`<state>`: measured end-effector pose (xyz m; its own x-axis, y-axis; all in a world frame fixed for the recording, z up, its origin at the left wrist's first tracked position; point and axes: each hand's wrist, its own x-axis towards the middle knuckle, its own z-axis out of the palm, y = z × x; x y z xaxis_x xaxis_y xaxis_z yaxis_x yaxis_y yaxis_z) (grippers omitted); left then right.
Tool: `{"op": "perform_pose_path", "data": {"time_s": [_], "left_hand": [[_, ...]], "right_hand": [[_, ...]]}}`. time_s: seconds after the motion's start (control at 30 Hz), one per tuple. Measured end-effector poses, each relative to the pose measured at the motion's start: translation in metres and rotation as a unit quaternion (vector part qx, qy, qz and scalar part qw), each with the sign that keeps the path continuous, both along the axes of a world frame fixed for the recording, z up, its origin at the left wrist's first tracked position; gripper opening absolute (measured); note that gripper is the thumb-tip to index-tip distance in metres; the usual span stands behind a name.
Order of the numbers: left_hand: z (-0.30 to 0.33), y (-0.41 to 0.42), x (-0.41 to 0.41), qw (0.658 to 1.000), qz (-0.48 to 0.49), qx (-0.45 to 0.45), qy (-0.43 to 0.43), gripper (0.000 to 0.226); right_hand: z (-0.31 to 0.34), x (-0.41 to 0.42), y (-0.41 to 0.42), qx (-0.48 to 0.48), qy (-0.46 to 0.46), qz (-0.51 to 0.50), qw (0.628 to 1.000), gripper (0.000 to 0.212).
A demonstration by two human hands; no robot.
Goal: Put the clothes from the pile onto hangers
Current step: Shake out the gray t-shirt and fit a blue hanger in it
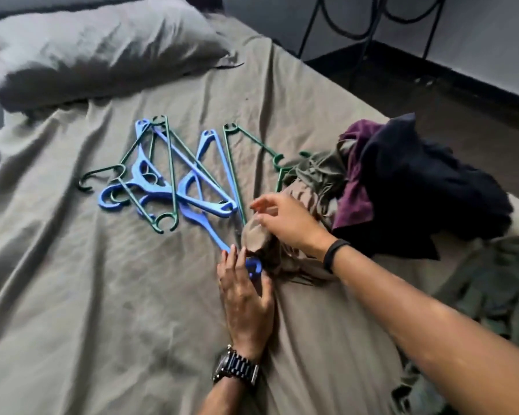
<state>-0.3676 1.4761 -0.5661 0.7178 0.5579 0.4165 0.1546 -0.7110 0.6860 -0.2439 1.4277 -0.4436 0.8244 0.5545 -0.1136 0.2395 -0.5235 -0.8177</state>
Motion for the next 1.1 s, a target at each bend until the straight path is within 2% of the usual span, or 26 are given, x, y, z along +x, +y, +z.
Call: {"op": "perform_pose_path", "data": {"time_s": [0.1,0.23,0.33,0.53,0.7,0.83,0.9,0.93,1.03,1.1], "left_hand": [[-0.008,-0.001,0.002,1.0,0.009,0.023,0.008,0.056],[-0.014,-0.003,0.003,0.998,0.016,0.05,0.018,0.057],[-0.017,-0.004,0.005,0.998,0.029,0.052,0.017,0.057],[-0.012,-0.006,0.007,0.998,0.04,0.038,0.006,0.059],[-0.011,-0.007,0.005,0.999,0.043,0.012,-0.005,0.061],[-0.012,-0.008,0.006,0.999,0.039,0.003,-0.009,0.06],[-0.014,-0.007,0.006,0.999,0.039,0.001,-0.01,0.06],[-0.015,-0.008,0.006,0.999,0.038,-0.001,-0.01,0.06],[-0.018,-0.008,0.008,0.999,0.037,0.002,-0.01,0.062],[-0.019,-0.008,0.008,0.999,0.041,0.005,-0.01,0.062]], "right_hand": [[-0.012,0.014,0.032,-0.062,-0.068,-0.015,0.996,0.033],[-0.032,0.03,0.045,-0.139,-0.026,-0.001,0.99,0.048],[-0.038,0.029,0.056,-0.145,-0.024,0.004,0.989,0.055],[-0.042,0.026,0.068,-0.174,-0.005,-0.029,0.984,0.037],[-0.038,0.021,0.059,-0.18,-0.002,-0.057,0.982,0.031],[-0.033,0.012,0.055,-0.134,-0.02,-0.036,0.99,0.049],[-0.033,0.012,0.061,-0.155,-0.033,-0.016,0.987,0.048],[-0.033,0.013,0.064,-0.17,-0.035,-0.012,0.985,0.045],[-0.032,0.023,0.065,-0.195,-0.008,-0.029,0.98,0.013],[-0.035,0.026,0.063,-0.201,0.006,-0.032,0.979,0.015]]}}
